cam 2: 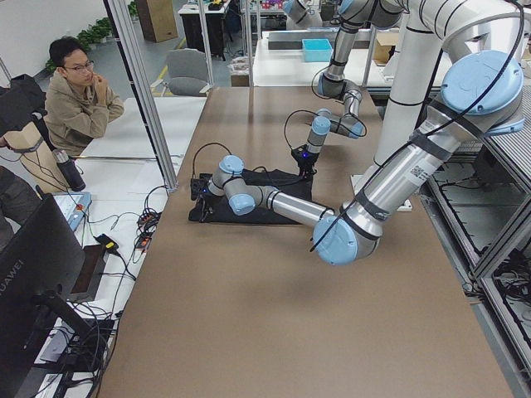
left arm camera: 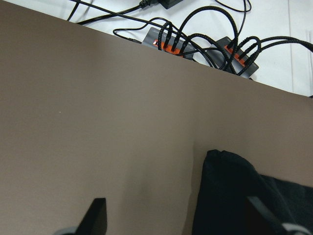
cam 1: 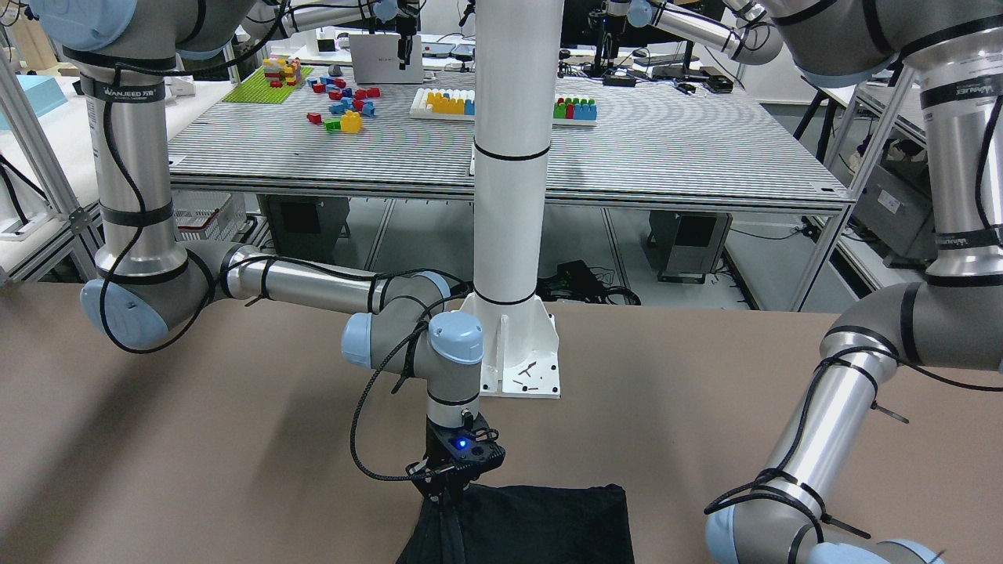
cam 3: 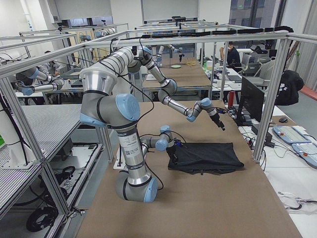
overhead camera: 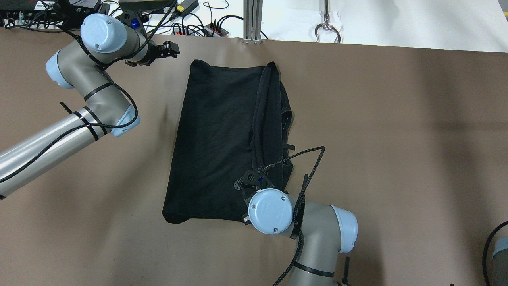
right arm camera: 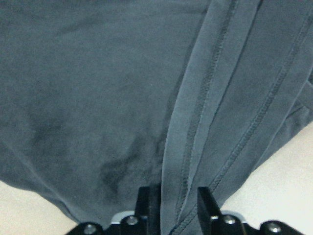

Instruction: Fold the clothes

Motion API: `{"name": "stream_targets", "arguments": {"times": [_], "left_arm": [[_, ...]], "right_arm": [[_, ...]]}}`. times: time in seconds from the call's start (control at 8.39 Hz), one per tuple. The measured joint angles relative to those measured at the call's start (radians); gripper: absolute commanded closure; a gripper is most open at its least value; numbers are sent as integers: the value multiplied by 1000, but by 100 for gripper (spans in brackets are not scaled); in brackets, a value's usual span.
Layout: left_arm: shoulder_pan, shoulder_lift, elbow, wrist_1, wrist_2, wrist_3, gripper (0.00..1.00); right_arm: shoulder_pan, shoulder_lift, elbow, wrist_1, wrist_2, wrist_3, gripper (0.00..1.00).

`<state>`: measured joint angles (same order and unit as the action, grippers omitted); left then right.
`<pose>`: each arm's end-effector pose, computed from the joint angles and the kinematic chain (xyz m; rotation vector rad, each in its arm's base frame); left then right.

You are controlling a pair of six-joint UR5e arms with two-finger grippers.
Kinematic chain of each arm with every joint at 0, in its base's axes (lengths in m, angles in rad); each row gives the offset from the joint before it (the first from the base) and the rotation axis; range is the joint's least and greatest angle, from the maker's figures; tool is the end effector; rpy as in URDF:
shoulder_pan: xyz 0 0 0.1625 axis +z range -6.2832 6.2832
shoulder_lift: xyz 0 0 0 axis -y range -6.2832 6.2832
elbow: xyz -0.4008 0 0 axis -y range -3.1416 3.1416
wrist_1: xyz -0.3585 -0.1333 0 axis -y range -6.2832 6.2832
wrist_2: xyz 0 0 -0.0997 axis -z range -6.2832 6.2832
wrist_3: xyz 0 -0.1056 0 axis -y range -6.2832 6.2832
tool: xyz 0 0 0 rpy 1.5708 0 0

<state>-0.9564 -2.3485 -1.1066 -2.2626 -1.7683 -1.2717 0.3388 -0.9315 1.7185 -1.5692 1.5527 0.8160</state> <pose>0.3479 -0.6884 0.3088 0.4473 0.9273 -0.4999 -0.5562 -0.3394 0.2339 0.4275 -0.6691 -0.3870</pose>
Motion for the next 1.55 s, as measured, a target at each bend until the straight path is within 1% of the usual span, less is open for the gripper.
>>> {"name": "stream_targets", "arguments": {"times": [0.48,0.6,0.83,0.95,1.07,1.19,1.31,1.43,1.55], "left_arm": [[3,-1,0,-1,0,-10,0],[5,-4,0,-1,0,-21,0],[7,-9,-1,-2,0,-37,0],[6,-9,-4,-2,0,-40,0],[6,-5,-14,-1,1,-43,0],[6,-2,-21,-1,2,-44,0],[5,0,-25,-1,2,-48,0],[5,1,-27,-1,2,-54,0],[5,2,-29,0,3,-61,0]], "right_arm": [[9,-14,10,2,11,-13,100],[12,-47,50,-2,26,-15,100],[-12,-179,201,-9,38,30,100],[-68,-253,264,-9,17,128,100],[-119,-295,301,-9,-10,219,97],[-145,-318,327,-9,-24,268,67],[-155,-342,353,-10,-31,295,34],[-159,-382,390,-9,-34,309,6],[-163,-409,413,-9,-38,324,5]]}}
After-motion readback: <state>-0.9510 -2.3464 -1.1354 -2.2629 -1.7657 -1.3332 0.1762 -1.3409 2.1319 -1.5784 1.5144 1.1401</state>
